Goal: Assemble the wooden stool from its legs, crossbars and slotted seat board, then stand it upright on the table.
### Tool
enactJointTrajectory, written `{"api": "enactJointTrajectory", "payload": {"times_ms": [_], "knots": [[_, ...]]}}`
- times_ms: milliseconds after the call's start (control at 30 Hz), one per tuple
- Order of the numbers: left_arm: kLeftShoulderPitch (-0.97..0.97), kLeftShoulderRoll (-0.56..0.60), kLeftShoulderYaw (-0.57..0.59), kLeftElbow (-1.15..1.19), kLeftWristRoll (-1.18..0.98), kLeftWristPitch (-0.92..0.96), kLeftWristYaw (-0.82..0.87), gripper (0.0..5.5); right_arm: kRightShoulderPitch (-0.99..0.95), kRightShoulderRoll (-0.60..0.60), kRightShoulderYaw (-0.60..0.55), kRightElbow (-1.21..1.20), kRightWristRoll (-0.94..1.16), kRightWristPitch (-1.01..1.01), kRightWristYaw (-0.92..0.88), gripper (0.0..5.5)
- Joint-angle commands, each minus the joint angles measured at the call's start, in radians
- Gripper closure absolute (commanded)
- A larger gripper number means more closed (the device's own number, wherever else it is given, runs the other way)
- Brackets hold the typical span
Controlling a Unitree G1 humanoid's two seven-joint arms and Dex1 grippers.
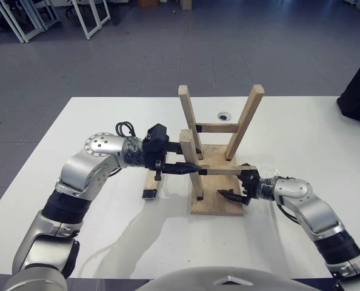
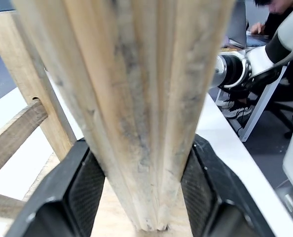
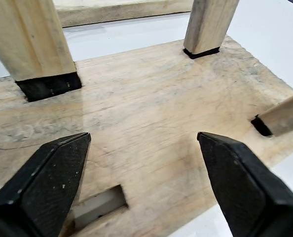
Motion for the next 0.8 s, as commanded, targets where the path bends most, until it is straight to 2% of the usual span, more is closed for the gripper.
{"api": "enactJointTrajectory", "payload": {"times_ms": [33, 200, 433, 633, 667, 800], "knots": [[0.061, 0.119, -0.067, 0.040, 0.355, -0.082, 0.117, 3.45, 0.072, -0.015, 0.084, 0.050, -0.054, 0.097, 0.000, 1.50], [0.139, 0.113, -0.076, 0.006, 0.312, -0.050, 0.084, 3.45, 0.082, -0.012, 0.086, 0.041, -0.038, 0.106, 0.003, 1.50], [0.106, 0.094, -0.095, 0.042, 0.278, 0.004, 0.057, 3.45, 0.079, -0.007, 0.094, 0.047, -0.027, 0.122, 0.005, 1.50], [0.093, 0.061, -0.083, 0.055, 0.235, 0.059, 0.081, 3.45, 0.111, -0.022, 0.071, 0.019, 0.071, 0.218, 0.031, 1.50], [0.092, 0.056, -0.076, 0.058, 0.227, 0.067, 0.086, 3.08, 0.112, -0.034, 0.076, 0.014, 0.072, 0.225, 0.034, 1.50], [0.101, 0.037, -0.042, 0.059, 0.240, 0.092, 0.102, 2.52, 0.101, -0.046, 0.075, 0.022, 0.064, 0.229, 0.025, 1.50]]}}
